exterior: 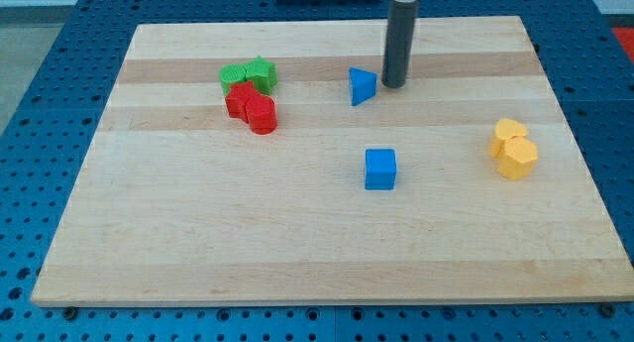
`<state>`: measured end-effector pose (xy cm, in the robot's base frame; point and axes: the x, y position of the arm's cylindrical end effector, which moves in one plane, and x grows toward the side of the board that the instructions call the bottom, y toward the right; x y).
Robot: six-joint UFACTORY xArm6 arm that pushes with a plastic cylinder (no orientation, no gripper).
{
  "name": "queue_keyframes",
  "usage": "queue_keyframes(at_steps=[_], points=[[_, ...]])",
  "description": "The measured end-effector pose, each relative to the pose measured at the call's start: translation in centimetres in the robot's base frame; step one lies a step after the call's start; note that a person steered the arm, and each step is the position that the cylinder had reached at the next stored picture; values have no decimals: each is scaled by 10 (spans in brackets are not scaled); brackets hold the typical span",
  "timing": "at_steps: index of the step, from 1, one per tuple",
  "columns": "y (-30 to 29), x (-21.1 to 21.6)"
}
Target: Move the blue triangle towards the green star
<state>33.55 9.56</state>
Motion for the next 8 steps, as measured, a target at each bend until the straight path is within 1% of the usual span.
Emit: queue_keyframes(at_steps=[1, 2, 3, 4, 5, 7, 8], points=[[4, 23], [4, 33], [-2, 21], [-24, 7], [-48, 6], [-65, 6], [-82, 6]])
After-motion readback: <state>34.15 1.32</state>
